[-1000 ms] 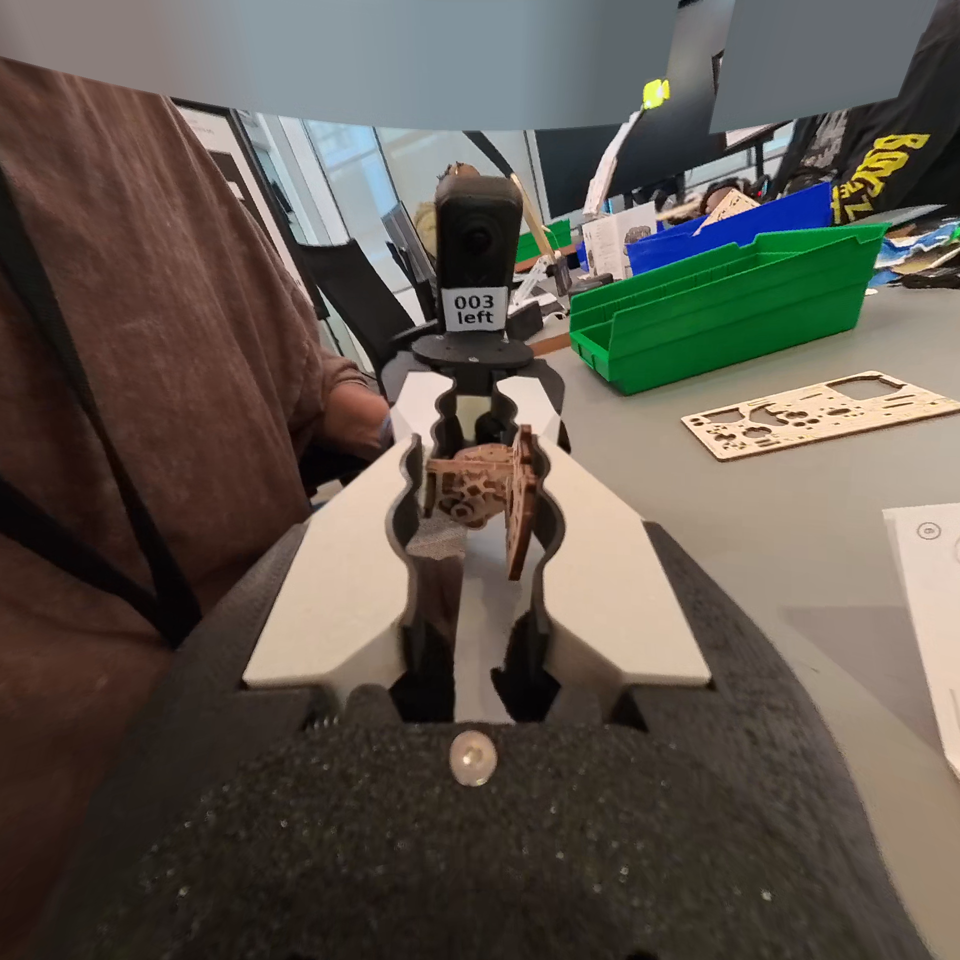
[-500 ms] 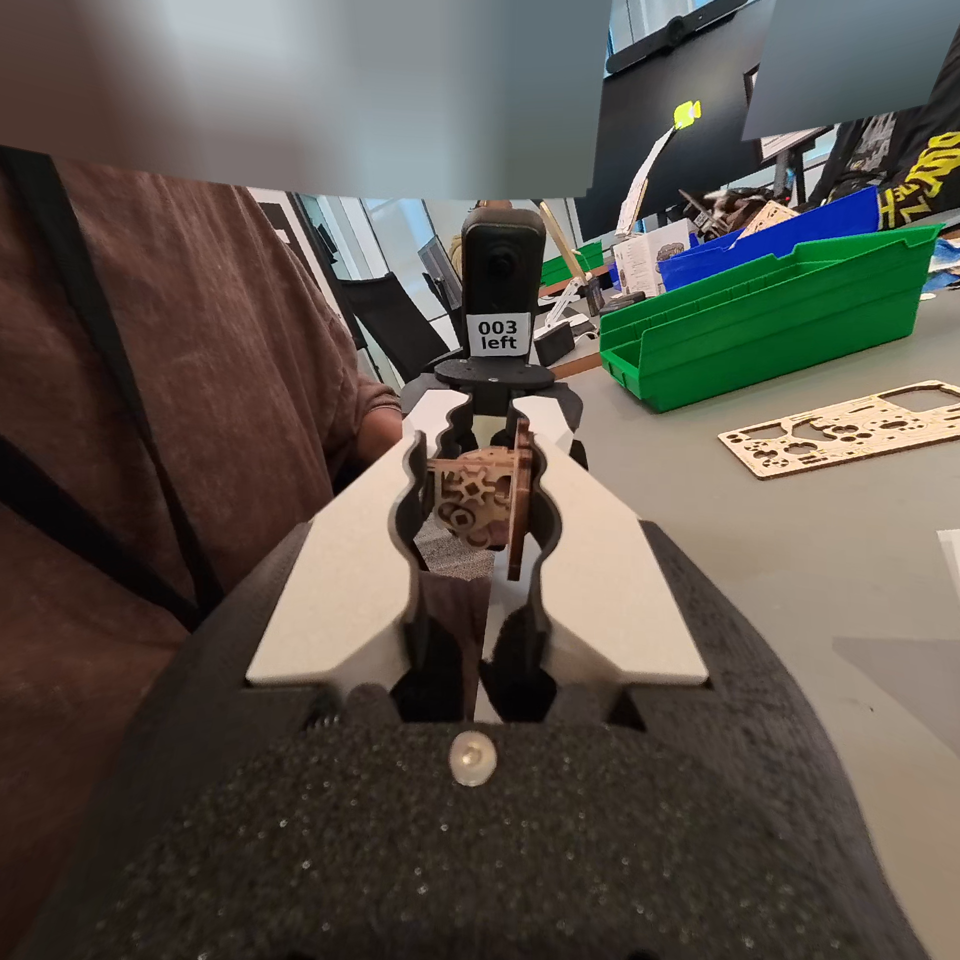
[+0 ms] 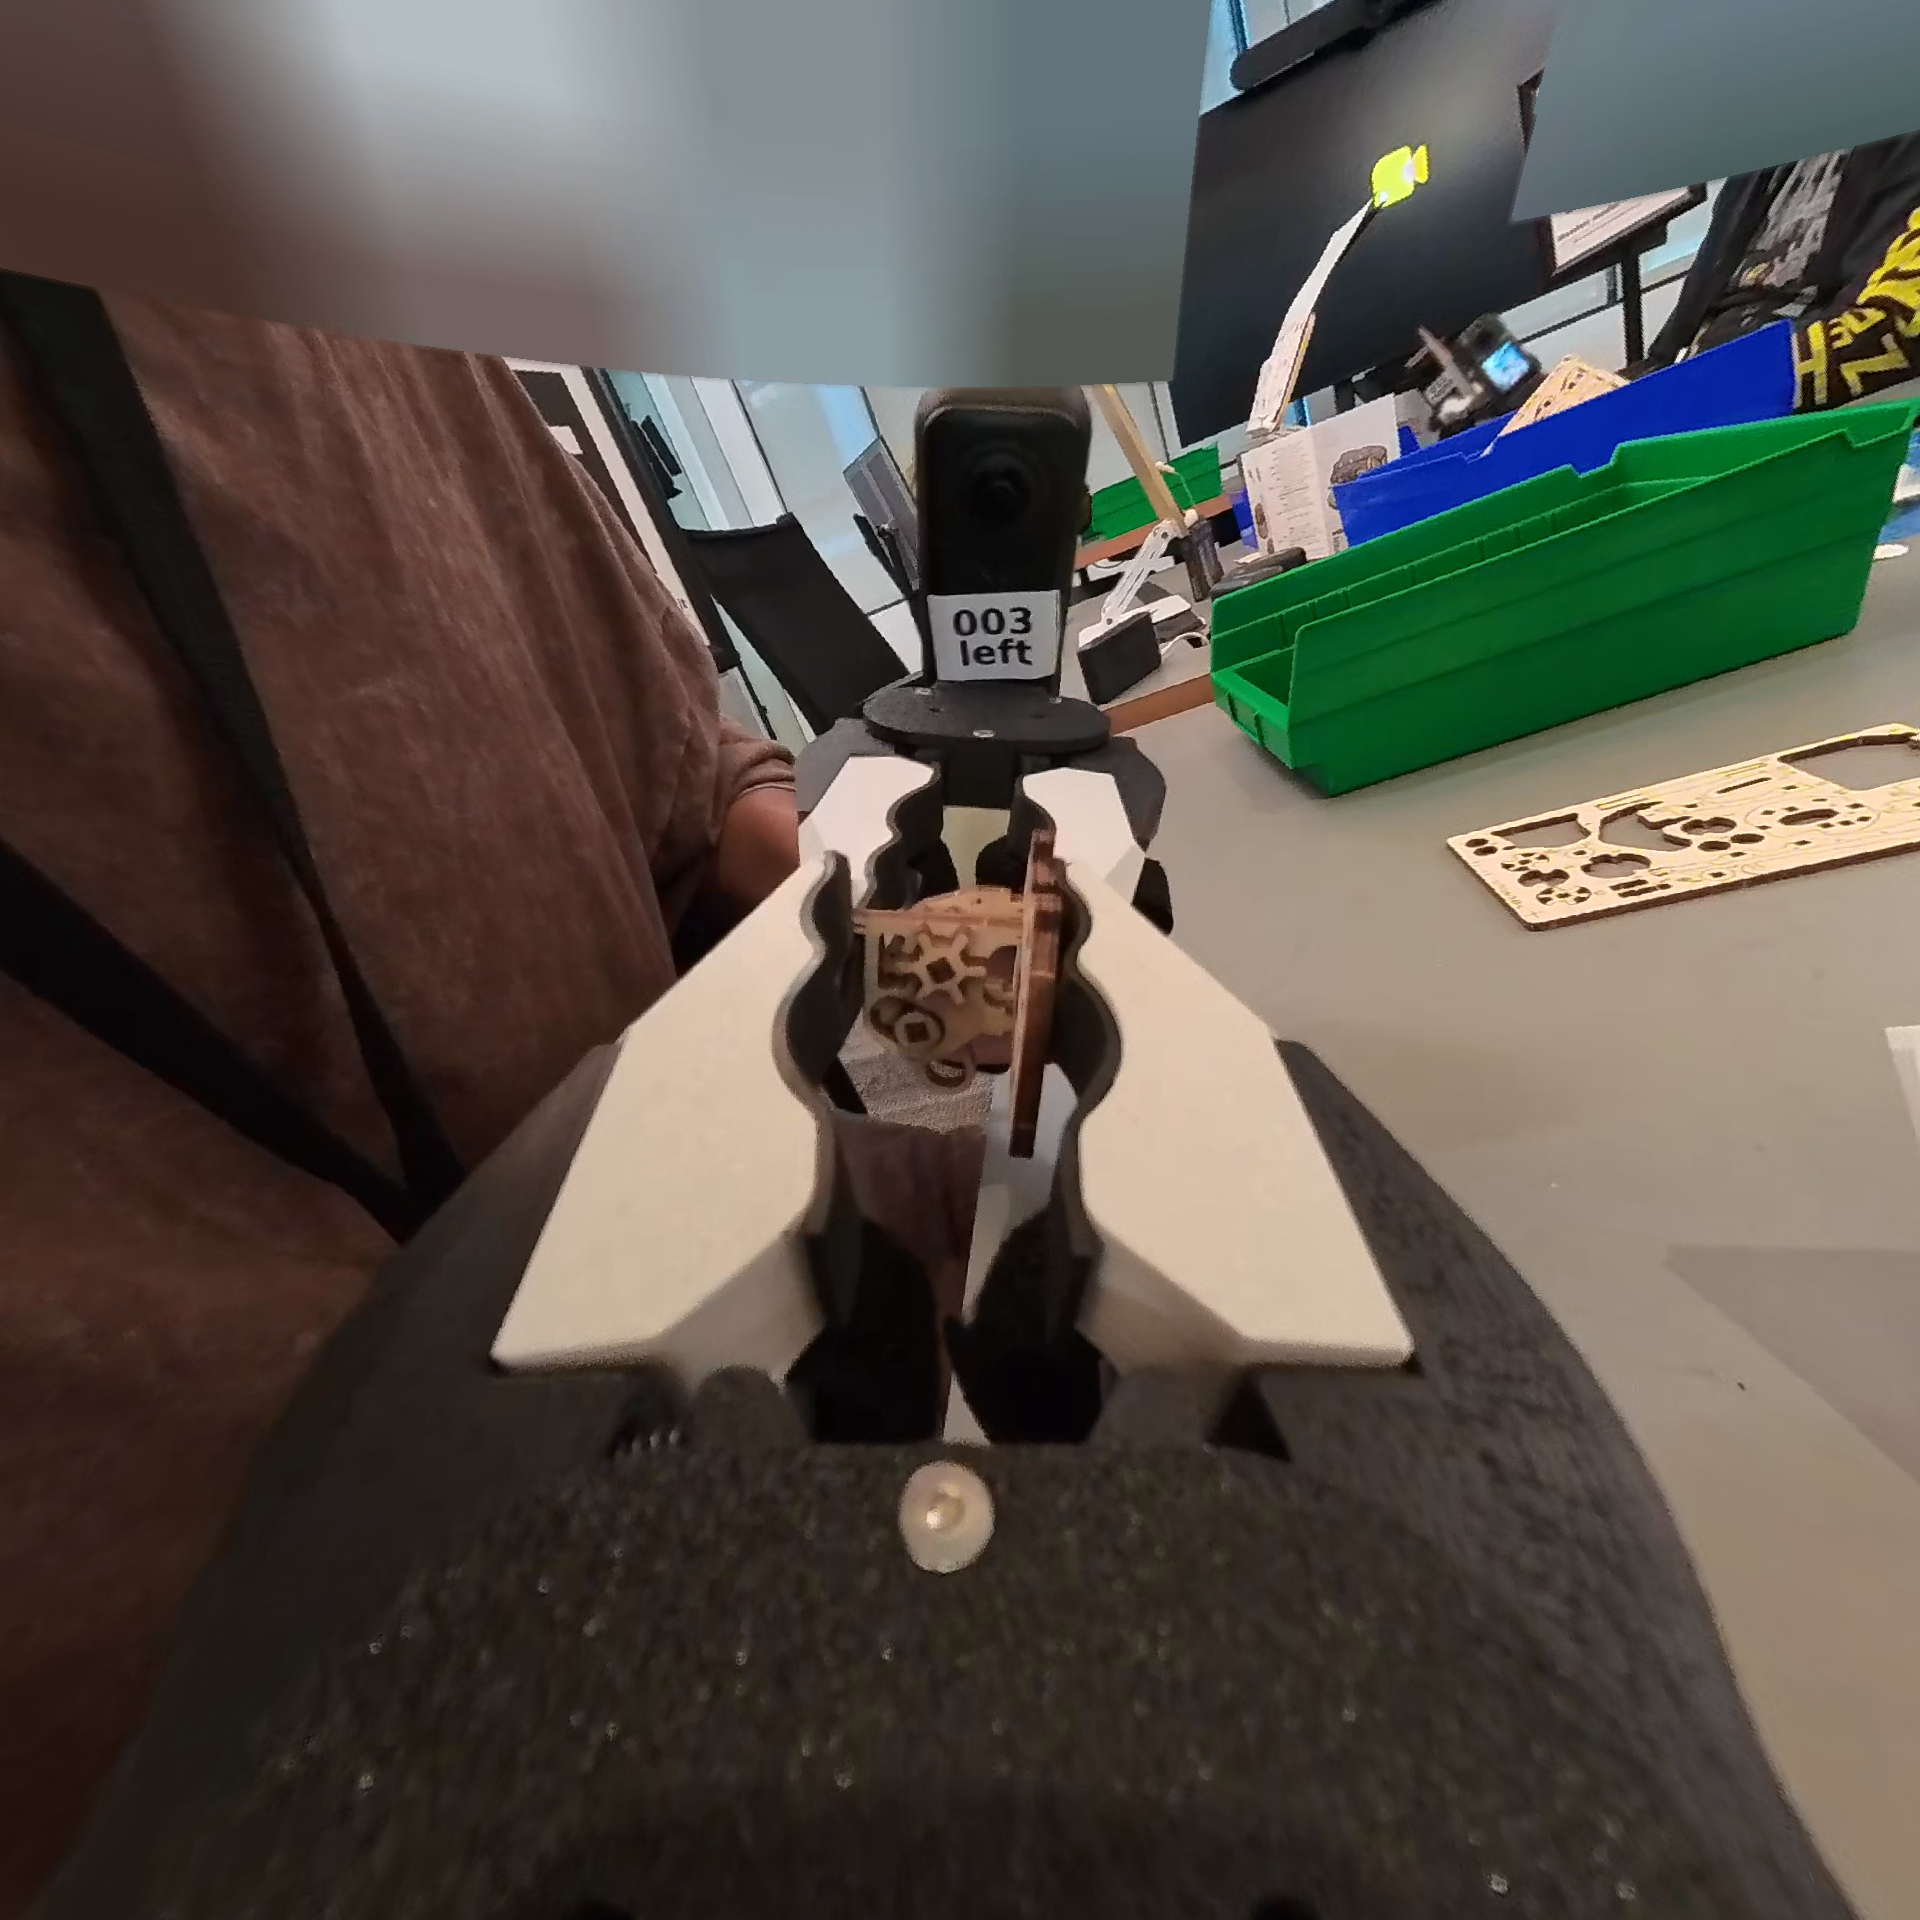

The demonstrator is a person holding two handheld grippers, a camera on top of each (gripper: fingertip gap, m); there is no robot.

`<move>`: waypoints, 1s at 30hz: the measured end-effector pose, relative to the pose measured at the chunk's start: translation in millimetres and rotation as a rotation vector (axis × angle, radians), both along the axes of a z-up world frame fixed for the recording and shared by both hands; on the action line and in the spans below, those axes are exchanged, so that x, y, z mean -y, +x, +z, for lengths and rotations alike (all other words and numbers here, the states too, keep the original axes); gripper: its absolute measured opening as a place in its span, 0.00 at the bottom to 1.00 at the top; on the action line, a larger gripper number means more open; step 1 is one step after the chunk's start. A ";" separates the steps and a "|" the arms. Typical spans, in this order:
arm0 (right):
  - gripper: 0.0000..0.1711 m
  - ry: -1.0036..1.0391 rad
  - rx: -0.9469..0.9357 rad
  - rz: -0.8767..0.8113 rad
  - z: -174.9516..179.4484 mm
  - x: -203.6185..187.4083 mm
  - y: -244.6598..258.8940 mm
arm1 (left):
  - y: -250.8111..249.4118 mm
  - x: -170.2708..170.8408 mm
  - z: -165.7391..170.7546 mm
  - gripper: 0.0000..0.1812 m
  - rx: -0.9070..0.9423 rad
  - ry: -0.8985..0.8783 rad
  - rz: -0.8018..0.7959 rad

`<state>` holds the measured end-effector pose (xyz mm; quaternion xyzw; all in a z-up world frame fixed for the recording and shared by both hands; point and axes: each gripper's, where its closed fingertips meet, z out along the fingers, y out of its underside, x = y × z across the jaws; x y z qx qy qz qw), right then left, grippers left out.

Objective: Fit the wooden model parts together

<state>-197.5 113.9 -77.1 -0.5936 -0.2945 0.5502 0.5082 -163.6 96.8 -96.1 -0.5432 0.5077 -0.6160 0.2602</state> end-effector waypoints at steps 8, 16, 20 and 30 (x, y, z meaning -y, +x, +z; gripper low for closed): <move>0.21 0.019 -0.012 -0.027 1.6 -5.6 1.0 | 0.7 -4.1 1.0 0.17 0.009 0.008 0.002; 0.21 0.003 -0.012 -0.011 -0.6 -3.4 -0.7 | -1.1 -3.5 -2.1 0.18 -0.024 0.058 -0.003; 0.21 0.011 -0.017 -0.013 -3.5 -4.7 -0.5 | -1.4 -4.3 -6.2 0.18 -0.040 0.081 0.011; 0.10 -0.008 0.045 -0.020 -12.4 -9.9 2.3 | -2.9 -2.5 -14.0 0.18 -0.106 0.128 -0.014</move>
